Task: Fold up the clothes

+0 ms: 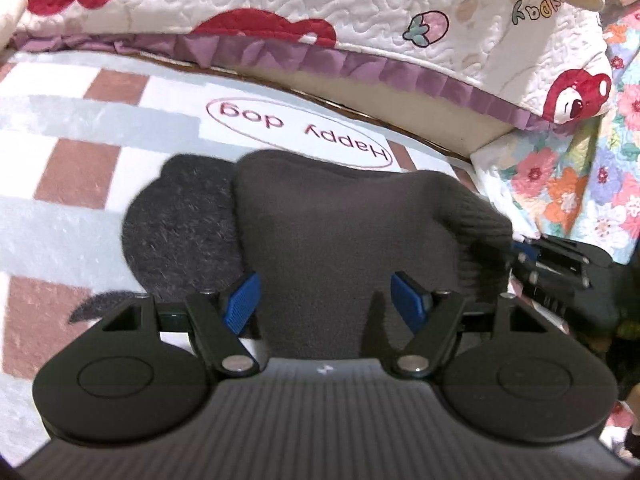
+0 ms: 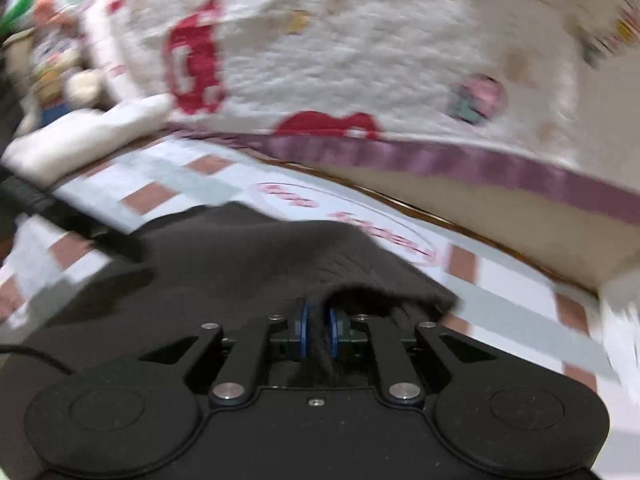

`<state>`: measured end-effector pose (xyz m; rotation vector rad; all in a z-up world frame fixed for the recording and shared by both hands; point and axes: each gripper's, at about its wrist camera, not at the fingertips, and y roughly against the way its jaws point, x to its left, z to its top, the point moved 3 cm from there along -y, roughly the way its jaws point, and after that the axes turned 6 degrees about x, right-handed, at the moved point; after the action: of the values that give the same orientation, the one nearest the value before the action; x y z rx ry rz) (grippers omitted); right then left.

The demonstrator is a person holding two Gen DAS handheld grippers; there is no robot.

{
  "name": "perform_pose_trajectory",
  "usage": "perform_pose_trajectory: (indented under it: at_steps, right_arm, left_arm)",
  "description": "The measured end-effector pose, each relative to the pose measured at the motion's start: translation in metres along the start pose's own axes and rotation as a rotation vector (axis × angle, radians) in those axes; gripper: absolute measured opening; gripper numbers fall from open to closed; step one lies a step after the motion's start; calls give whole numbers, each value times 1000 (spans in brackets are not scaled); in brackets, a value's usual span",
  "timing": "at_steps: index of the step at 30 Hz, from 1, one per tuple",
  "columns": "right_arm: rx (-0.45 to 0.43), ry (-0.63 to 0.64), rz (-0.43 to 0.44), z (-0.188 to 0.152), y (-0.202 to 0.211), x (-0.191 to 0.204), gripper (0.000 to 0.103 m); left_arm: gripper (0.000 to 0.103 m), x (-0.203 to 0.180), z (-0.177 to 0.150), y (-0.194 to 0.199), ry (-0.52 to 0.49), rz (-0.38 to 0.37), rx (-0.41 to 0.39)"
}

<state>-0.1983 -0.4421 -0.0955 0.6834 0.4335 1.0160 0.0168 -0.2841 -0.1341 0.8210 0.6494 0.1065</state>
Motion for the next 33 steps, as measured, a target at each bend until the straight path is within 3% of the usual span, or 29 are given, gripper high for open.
perform_pose_trajectory:
  at_steps: [4, 5, 7, 9, 11, 16, 18, 20, 27, 31, 33]
  right_arm:
    - [-28, -274, 98, -7, 1, -49, 20]
    - [-15, -340, 136, -12, -3, -57, 34]
    - [15, -465, 204, -21, -11, -73, 48]
    - [25, -568, 248, -29, -16, -82, 52]
    - [15, -523, 229, -30, -24, -78, 63]
    - [-20, -354, 171, -27, -42, -68, 64]
    - [-55, -279, 188, -15, -44, -64, 50]
    - [-117, -238, 201, 1, -35, -56, 12]
    - [0, -202, 33, 15, -46, -65, 6]
    - [72, -181, -66, 23, -53, -72, 6]
    - [77, -232, -15, 11, -49, -72, 10]
  left_arm:
    - [71, -4, -5, -6, -19, 19, 16]
    - [71, -5, -6, -6, -25, 25, 17]
    - [71, -6, -8, -7, -35, 37, 21]
    - [71, -3, -10, -8, -27, 38, 27]
    - [71, 2, -11, -11, -10, 35, 38]
    - [73, 9, -13, -18, 32, 6, 48]
    - [72, 9, -14, -17, 27, 3, 37]
    - [71, 8, -14, -16, 18, 2, 23]
    - [71, 5, -12, -6, -16, -28, -18]
    - [72, -1, -13, -12, -56, -16, 39]
    - [72, -2, -16, -20, -60, 20, 77]
